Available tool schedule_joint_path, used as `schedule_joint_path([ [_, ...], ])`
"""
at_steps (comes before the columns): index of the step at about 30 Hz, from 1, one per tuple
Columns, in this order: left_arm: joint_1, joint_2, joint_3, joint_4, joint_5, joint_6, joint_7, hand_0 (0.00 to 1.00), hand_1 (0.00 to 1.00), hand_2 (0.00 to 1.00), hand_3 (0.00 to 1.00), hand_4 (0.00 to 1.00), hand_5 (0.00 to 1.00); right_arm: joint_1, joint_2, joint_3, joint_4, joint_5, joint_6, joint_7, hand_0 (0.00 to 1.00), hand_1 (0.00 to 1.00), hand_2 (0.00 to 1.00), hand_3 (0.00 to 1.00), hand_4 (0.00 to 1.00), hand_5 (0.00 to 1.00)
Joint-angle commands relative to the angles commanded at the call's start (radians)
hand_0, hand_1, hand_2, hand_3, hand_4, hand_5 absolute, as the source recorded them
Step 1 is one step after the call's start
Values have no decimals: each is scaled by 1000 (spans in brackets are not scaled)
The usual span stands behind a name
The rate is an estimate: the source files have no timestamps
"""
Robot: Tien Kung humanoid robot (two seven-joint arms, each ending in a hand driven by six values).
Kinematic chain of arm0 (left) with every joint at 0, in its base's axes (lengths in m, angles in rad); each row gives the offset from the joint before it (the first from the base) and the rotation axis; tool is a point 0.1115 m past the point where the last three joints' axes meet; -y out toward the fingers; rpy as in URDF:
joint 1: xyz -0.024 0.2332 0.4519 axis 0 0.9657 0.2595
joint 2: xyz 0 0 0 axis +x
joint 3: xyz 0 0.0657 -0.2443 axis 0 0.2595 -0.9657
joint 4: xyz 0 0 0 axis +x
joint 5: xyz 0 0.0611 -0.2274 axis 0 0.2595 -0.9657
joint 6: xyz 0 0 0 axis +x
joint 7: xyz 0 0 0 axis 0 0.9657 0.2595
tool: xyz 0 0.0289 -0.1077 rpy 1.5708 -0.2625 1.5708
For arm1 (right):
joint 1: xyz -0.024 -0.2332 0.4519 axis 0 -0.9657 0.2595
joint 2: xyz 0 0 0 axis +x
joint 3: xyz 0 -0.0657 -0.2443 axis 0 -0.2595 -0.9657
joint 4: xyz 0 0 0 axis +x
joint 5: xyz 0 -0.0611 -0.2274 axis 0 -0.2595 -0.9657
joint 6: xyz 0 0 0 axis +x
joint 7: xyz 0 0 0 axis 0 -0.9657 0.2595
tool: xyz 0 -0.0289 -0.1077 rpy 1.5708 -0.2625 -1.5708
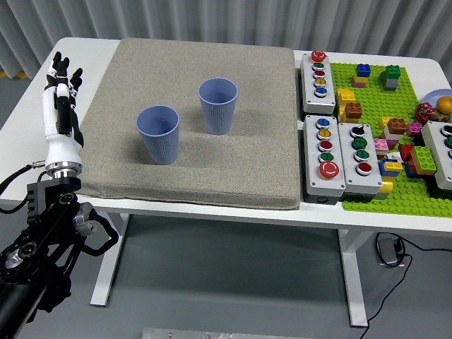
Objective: Pick cup pour cup place
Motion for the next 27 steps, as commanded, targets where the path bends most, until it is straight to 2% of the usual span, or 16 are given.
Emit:
schedule_joint_path([
  [27, 7, -6, -5, -12, 7, 1, 13, 883, 855, 998, 998, 736, 998, -11, 2, -4, -1, 0, 0, 0, 692, 659, 603, 596, 2, 237],
])
